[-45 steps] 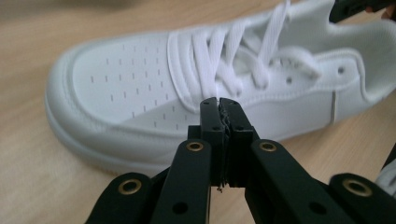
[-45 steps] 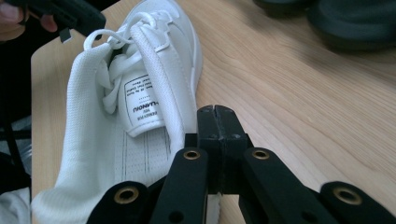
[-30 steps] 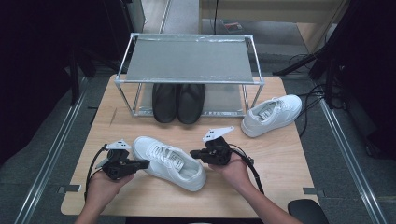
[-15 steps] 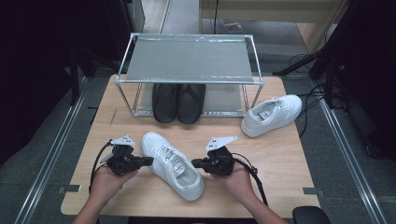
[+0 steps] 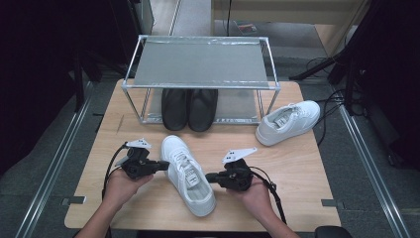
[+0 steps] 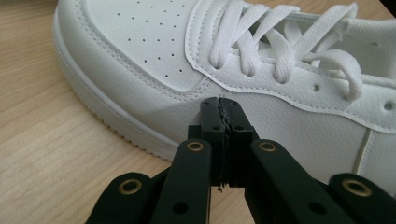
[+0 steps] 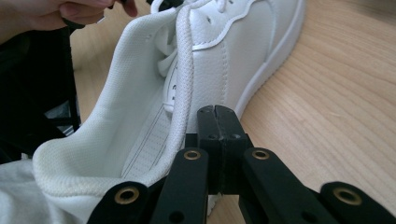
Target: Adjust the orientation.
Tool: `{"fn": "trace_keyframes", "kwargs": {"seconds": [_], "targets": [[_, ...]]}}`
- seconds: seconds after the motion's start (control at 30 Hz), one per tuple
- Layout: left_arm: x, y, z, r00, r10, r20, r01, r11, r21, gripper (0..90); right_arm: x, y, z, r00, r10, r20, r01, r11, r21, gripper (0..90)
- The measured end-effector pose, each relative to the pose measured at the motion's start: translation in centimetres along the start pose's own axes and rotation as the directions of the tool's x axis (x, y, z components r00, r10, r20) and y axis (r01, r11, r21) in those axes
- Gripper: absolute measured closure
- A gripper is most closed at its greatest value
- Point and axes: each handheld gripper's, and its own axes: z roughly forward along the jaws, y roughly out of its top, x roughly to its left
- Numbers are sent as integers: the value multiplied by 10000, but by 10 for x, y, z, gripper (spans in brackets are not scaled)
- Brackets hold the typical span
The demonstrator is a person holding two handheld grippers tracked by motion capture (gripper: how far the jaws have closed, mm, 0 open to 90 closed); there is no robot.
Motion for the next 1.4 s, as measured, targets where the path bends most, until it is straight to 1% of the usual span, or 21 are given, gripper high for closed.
{"fn": "trace_keyframes", "kwargs": {"seconds": [0.13, 0.27, 0.3, 0.43, 0.47, 0.53, 0.63, 0.73, 0.8, 0.87, 0.9, 1.03, 1.07, 1.1, 1.13, 1.17, 1.2, 1.23, 1.27, 1.37, 1.4], "targets": [[0, 6, 5, 10000, 85, 17, -85, 10000, 27, 899, 2, -2, -3, 9999, 95, 106, -95, 9999, 51, 900], [-1, 12, 11, 9999, 93, 64, -93, 10000, 33, 899, 4, -5, -5, 9997, 111, 199, -110, 9999, -26, 900], [-1, 14, 12, 9998, 182, 17, -182, 9998, 46, 899, 4, -5, -5, 9997, 138, 219, -137, 9999, -76, 900], [-1, 18, 17, 9995, 284, 115, -284, 9996, 7, 898, 5, -6, -6, 9994, 225, 264, -223, 9997, -103, 900], [-1, 19, 18, 9996, 239, 130, -240, 9997, 0, 898, 5, -7, -6, 9994, 216, 281, -214, 9997, -109, 900], [0, 20, 19, 9995, 277, 165, -277, 9996, 8, 898, 5, -7, -6, 9994, 237, 272, -233, 9996, -134, 900], [-1, 24, 23, 9996, 208, 183, -207, 9998, -59, 898, 5, -8, -5, 9994, 237, 254, -233, 9996, -160, 900], [-2, 26, 26, 9993, 356, 130, -355, 9993, -84, 899, 5, -8, -6, 9995, 208, 242, -204, 9997, -153, 891], [-1, 28, 28, 9995, 286, 163, -284, 9995, -130, 899, 6, -8, -6, 9994, 212, 260, -208, 9997, -156, 896], [-2, 29, 30, 9995, 317, 97, -315, 9994, -166, 899, 6, -8, -5, 9996, 215, 181, -212, 9996, -162, 898], [-2, 29, 30, 9995, 294, 73, -292, 9993, -241, 899, 6, -8, -4, 9996, 231, 174, -227, 9996, -178, 898], [0, 29, 28, 9991, 385, 160, -381, 9991, -208, 899, 5, -8, -4, 9998, 127, 121, -125, 9997, -190, 897], [-1, 30, 28, 9992, 393, 101, -391, 9990, -196, 895, 5, -8, -5, 9999, 119, 110, -117, 9998, -182, 897], [0, 30, 26, 9990, 441, 75, -438, 9987, -260, 881, 4, -8, -6, 9998, 123, 134, -121, 9998, -137, 897], [1, 30, 24, 9991, 357, 248, -349, 9988, -335, 861, 3, -8, -7, 9998, 92, 184, -90, 9999, -128, 895], [2, 30, 22, 9990, 301, 317, -287, 9987, -429, 845, 3, -8, -9, 9995, 80, 303, -75, 9998, -159, 896], [2, 31, 20, 9991, 281, 309, -265, 9983, -522, 832, 1, -8, -11, 9996, 71, 288, -65, 9998, -206, 893], [2, 31, 17, 9988, 276, 412, -253, 9982, -540, 818, 0, -7, -13, 9993, 94, 356, -84, 9996, -280, 884], [2, 31, 15, 9983, 289, 514, -267, 9987, -432, 783, -2, -7, -15, 9992, 129, 379, -116, 9993, -359, 875], [-1, 31, 11, 9971, 461, 602, -440, 9984, -350, 653, -8, -6, -22, 9986, 237, 480, -212, 9985, -502, 849], [-2, 30, 10, 9967, 508, 633, -485, 9982, -366, 633, -10, -6, -24, 9982, 290, 521, -261, 9982, -543, 838]]}}
